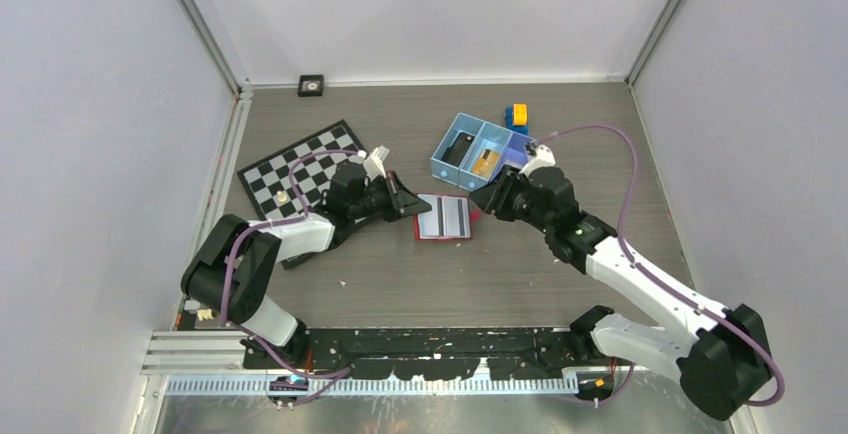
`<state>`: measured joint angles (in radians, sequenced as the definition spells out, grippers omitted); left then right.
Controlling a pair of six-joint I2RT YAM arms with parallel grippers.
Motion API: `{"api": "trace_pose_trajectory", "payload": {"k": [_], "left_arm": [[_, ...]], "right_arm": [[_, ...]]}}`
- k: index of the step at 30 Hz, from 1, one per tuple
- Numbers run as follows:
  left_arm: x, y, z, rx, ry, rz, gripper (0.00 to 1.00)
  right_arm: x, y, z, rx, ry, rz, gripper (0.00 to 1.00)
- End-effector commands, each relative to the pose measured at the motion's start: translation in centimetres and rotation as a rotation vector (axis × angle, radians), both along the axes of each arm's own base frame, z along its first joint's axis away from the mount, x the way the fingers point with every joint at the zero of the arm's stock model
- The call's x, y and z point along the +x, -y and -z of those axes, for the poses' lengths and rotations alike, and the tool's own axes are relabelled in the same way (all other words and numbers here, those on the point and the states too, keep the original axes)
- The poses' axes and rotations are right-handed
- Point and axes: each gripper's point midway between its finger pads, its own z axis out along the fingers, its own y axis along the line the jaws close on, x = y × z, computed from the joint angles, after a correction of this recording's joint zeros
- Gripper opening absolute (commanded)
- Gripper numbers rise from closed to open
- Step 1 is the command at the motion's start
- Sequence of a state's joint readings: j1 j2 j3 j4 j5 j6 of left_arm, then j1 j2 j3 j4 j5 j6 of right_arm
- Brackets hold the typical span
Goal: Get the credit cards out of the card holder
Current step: Remove the credit card from the card holder.
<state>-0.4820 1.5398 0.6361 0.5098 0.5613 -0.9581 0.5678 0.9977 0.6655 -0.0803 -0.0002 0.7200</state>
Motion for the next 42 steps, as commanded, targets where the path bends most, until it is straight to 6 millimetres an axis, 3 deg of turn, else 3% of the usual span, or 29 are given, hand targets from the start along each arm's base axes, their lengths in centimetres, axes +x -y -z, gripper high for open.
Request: {"api": "trace_pose_trajectory", "payload": {"k": [1, 10, 18, 27, 34, 42], "left_arm": [[0.1, 0.4, -3.6, -0.103, 0.105, 0.024, 0.0], [-0.7, 1.1, -6.2, -0.204, 0.136, 0.079, 0.0], [-1.2, 1.4, -8.2, -0.273, 0.166, 0.108, 0.0], [-1.1, 1.0, -8.4, -0.284, 0.168, 0.097, 0.0], [-1.1, 0.7, -9.2, -0.311, 0.175, 0.099, 0.0], [-1.5, 0.8, -10.2, -0.346, 0.188, 0.126, 0.0]], "right_arm": [[-0.4, -4.2, -0.3, 0.098, 0.002, -0.194, 0.39], [-0.7, -7.2, 1.1, 0.214, -0.072, -0.311, 0.38], [-0.6, -7.2, 0.8, 0.274, -0.078, -0.316, 0.39], [-0.1, -5.6, 0.6, 0.244, -0.054, -0.249, 0.42], [-0.2, -6.1, 0.7, 0.256, -0.062, -0.275, 0.42], [-1.0, -6.9, -0.9, 0.337, -0.029, -0.339, 0.41]]}}
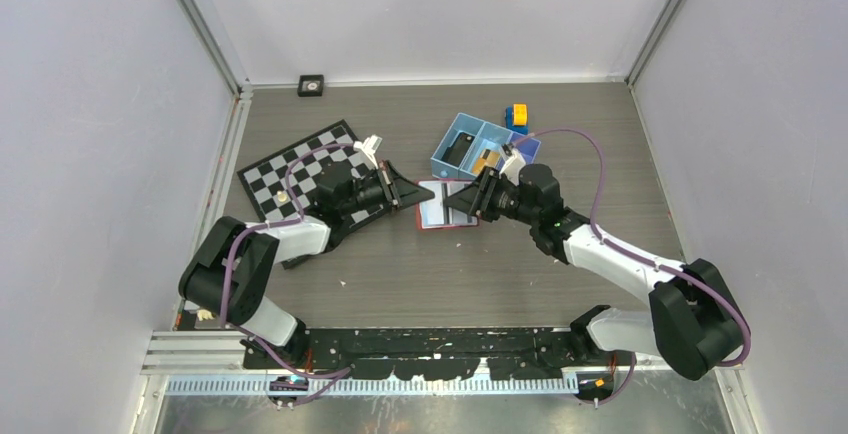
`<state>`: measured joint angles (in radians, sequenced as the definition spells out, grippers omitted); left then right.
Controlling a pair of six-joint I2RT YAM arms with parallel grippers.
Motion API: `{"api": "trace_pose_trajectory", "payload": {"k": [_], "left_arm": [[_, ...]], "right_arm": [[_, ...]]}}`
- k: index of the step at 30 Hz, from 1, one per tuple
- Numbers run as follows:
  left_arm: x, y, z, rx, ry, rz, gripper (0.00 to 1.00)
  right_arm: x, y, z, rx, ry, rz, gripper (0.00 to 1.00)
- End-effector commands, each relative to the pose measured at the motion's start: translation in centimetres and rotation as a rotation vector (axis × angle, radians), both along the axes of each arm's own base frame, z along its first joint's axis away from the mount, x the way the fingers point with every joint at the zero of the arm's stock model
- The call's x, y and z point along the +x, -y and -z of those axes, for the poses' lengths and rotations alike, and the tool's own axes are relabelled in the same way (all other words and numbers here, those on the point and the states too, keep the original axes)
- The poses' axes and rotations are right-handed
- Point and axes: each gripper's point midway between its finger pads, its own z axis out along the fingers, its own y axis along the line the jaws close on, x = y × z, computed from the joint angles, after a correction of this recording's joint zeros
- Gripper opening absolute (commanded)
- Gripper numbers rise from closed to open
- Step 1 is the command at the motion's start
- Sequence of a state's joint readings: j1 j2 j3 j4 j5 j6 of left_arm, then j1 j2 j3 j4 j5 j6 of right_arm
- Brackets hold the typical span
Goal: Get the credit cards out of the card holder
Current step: Remove the credit card from the card holder.
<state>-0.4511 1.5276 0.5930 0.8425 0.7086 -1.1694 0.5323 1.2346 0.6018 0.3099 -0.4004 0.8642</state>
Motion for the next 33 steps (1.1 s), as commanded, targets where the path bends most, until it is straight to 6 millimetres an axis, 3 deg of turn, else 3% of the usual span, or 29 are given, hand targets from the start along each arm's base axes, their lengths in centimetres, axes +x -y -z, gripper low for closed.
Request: {"api": "trace_pose_trajectory", "payload": {"k": [1, 7, 19, 23, 27, 30, 33], "left_arm": [[-0.8, 0.2, -4.2, -0.097, 0.123, 0.05, 0.0], [-0.9, 0.4, -4.6, -0.152, 0.115, 0.075, 0.0], [-0.3, 0.1, -3.6, -0.144, 0.078, 0.059, 0.0], [-0.3, 0.2, -3.4, -0.142, 0.072, 0.06, 0.1], [-0.3, 0.2, -3.5, -0.146, 0.075, 0.06, 0.22], [-0.4, 0.1, -3.6, -0.149, 0.082, 0.056, 0.23], [-0.3, -0.2, -3.9, -0.156, 0.093, 0.05, 0.14]], "right_arm": [[-0.4, -0.7, -2.5, 0.092, 0.066, -0.048, 0.4], [-1.0, -1.0, -4.0, 0.165, 0.102, -0.079, 0.36], [-2.0, -0.1, -6.5, 0.283, 0.178, -0.093, 0.13], [-2.0, -0.1, -6.7, 0.285, 0.18, -0.095, 0.01], [-1.7, -0.1, -6.4, 0.278, 0.166, -0.083, 0.0], [-1.2, 0.3, -6.0, 0.264, 0.154, -0.053, 0.01], [-0.5, 1.0, -5.3, 0.238, 0.135, -0.006, 0.0]]}}
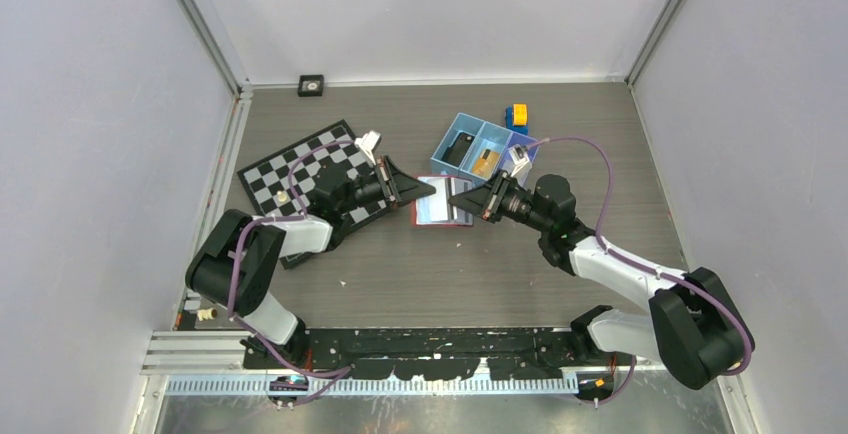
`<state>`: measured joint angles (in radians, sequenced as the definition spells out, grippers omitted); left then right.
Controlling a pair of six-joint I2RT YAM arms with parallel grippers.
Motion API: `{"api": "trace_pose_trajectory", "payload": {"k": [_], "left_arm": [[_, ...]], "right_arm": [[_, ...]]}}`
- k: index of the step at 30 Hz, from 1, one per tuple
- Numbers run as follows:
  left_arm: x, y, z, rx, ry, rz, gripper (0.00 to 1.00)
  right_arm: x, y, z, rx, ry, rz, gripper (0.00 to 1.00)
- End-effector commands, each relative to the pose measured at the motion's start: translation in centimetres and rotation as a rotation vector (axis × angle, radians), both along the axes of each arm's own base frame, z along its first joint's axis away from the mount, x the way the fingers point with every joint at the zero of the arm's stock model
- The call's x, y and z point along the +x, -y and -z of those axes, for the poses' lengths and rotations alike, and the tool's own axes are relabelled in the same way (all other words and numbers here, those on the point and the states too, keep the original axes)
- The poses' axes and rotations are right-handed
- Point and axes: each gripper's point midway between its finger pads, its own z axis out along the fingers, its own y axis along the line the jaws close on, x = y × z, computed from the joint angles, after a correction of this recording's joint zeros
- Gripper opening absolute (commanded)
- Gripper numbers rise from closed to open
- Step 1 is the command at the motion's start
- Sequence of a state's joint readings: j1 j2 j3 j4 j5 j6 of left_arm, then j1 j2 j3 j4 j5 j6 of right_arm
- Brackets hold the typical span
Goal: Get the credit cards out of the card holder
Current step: Remove the credit card from the card holder.
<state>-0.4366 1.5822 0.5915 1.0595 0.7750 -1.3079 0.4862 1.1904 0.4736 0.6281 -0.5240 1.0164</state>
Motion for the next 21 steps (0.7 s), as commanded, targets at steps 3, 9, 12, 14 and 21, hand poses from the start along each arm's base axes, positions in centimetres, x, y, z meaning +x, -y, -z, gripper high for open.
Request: {"api": "trace_pose_trajectory", "payload": {"k": [3, 9, 12, 14, 21], "left_arm": [[-0.1, -0.7, -1.7, -0.045, 0.078, -0.016, 0.05], [0.1, -1.4, -2.1, -0.067, 0.088, -0.034, 0.0], [0.2, -1.4, -2.1, -0.067, 0.088, -0.038, 0.0], [0.2, -1.5, -2.0, -0.068, 0.085, -0.039, 0.01], [0.4, -1.7, -1.9, -0.065, 0.083, -0.046, 0.05]], "right_arm": [[1.2, 1.3, -1.6, 0.007, 0.049, 0.078, 0.01], [1.9, 2.0, -0.7, -0.01, 0.016, 0.115, 0.01], [2.2, 2.4, -0.5, -0.01, 0.005, 0.129, 0.01], [2.4, 2.7, -0.3, -0.013, -0.005, 0.141, 0.01], [2.6, 3.1, -0.2, -0.017, -0.008, 0.158, 0.0]]}}
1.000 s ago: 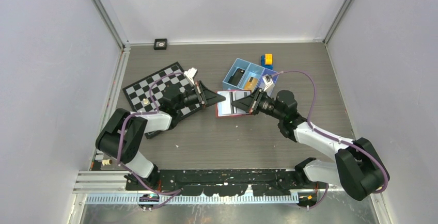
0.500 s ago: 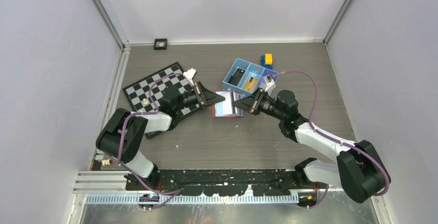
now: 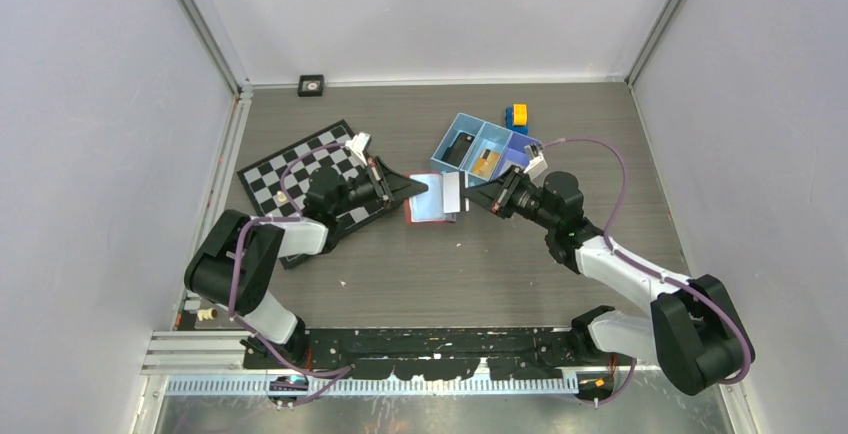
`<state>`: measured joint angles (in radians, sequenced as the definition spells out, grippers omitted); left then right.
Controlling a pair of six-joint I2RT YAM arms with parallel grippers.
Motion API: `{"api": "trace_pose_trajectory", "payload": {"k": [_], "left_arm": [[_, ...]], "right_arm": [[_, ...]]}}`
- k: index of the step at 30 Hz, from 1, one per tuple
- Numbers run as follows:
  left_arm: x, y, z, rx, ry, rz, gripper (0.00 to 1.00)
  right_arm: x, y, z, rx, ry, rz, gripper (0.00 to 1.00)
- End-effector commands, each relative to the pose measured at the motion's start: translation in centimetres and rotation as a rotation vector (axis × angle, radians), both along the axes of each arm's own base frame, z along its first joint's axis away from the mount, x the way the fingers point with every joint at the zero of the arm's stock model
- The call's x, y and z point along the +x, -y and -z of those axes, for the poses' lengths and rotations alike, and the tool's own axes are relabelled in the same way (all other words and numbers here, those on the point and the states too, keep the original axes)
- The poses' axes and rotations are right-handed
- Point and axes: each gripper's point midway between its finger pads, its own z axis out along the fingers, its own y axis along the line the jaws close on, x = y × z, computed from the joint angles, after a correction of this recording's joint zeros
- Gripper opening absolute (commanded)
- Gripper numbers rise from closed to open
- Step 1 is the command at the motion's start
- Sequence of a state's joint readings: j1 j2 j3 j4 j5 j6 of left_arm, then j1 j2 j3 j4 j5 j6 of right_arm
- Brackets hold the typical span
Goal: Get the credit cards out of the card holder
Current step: Remove the credit card from the card holder.
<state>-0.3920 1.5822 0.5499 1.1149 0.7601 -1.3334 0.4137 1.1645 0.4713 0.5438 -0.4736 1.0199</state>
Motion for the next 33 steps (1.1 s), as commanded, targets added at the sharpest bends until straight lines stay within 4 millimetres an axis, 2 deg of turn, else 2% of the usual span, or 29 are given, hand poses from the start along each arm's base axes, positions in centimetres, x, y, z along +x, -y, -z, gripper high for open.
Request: {"api": "trace_pose_trajectory", "payload": {"k": [1, 5, 10, 20, 26, 33], "left_arm": [[-0.4, -0.1, -2.3, -0.047, 0.094, 0.008, 0.05], [-0.3, -0.3, -2.1, -0.044, 0.091, 0.003, 0.09], [-0.2, -0.3, -2.0, -0.041, 0.087, -0.003, 0.1], [0.0, -0.7, -1.8, -0.04, 0.084, -0.02, 0.03], [0.1, -1.0, -1.7, -0.038, 0.079, -0.031, 0.0], [0.2, -1.1, -1.5, -0.037, 0.073, -0.036, 0.0]], "right_arm": [[0.5, 0.6, -1.2, 0.007, 0.048, 0.037, 0.0], [0.7, 0.9, -0.9, -0.007, 0.04, 0.057, 0.0], [0.9, 1.3, -0.6, -0.023, 0.033, 0.078, 0.01], [1.3, 2.4, 0.1, -0.061, 0.017, 0.13, 0.0], [1.8, 4.1, 1.3, -0.13, -0.019, 0.213, 0.01], [2.1, 5.7, 1.4, -0.17, -0.019, 0.287, 0.0]]}}
